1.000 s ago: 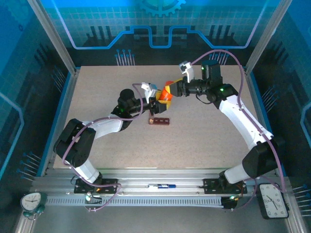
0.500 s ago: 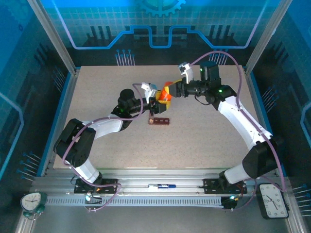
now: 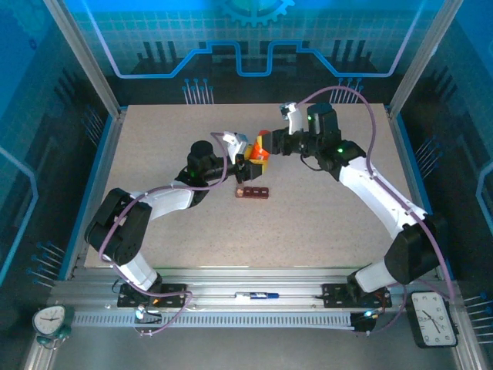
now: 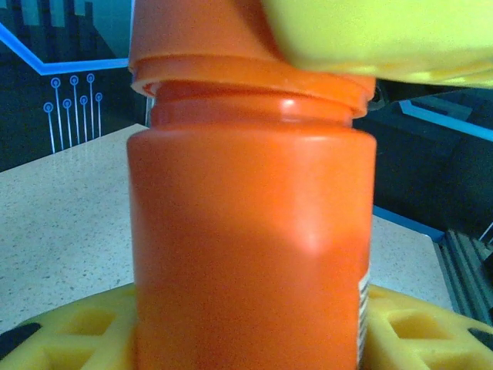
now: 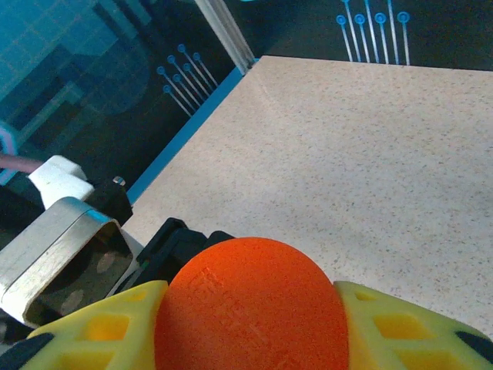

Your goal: Sort the pills into containers

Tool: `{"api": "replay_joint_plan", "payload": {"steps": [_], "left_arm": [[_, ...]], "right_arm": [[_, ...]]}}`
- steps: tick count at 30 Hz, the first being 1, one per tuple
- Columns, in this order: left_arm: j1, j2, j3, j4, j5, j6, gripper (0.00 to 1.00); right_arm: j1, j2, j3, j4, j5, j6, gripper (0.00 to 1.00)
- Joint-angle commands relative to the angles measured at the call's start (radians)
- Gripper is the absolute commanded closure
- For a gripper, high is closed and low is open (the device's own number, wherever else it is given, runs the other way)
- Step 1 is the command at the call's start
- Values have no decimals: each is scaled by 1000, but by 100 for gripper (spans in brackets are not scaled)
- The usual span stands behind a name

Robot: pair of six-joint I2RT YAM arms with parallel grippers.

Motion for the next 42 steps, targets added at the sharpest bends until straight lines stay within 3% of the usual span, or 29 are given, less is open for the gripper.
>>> {"api": "replay_joint_plan", "payload": {"steps": [1, 9, 21, 23, 35, 42], "left_arm": [[-6, -32, 41, 128, -45, 39, 84], [-8, -22, 41, 119, -86, 68, 84], [-8, -6, 30, 105, -84, 76, 84], [-8, -3, 28, 105, -85, 76, 84], [-8, 1, 22, 119, -71, 66, 84], [-6, -2, 20, 149, -41, 25, 84]], "right_arm": [[80, 8, -53, -132, 73, 83, 77], [142, -10, -95, -85, 229, 205, 74], [103, 7, 48, -189, 238, 174, 58], [86, 2, 73, -198, 228, 171, 54], [10, -59, 132, -230, 121, 70, 9], [-77, -107, 95, -168, -57, -54, 5]]}}
